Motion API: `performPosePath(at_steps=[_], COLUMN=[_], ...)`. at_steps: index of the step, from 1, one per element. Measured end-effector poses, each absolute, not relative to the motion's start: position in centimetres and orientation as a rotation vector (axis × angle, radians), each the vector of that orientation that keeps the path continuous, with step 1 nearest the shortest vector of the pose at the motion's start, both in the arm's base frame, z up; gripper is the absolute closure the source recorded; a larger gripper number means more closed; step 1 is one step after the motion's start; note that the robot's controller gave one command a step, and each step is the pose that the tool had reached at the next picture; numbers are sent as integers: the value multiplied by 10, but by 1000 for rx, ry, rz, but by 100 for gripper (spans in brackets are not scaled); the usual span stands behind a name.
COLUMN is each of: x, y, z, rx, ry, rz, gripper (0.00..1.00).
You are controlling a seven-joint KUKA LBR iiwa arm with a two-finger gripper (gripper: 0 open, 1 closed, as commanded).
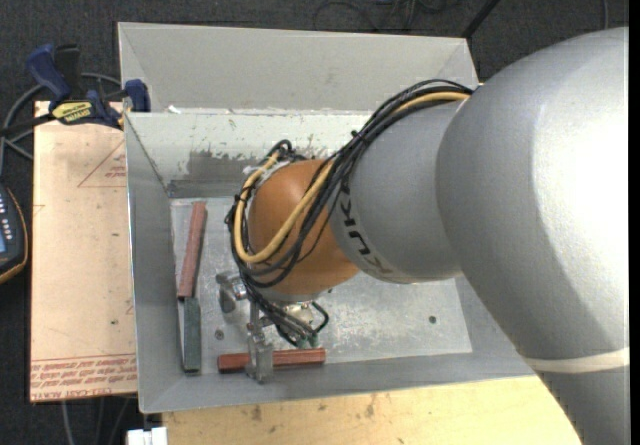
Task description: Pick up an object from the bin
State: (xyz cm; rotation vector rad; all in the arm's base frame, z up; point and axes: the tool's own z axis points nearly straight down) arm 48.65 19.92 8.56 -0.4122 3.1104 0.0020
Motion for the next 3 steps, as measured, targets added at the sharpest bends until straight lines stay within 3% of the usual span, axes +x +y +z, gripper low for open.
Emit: performPosePath(at_steps=[1,2,3], x=[487,484,494], y=[149,152,164], z=[73,73,129], rx=[-306,-315,-340], ry=[3109,3118,3115], rz=[6,5,4], gripper=[0,100,100])
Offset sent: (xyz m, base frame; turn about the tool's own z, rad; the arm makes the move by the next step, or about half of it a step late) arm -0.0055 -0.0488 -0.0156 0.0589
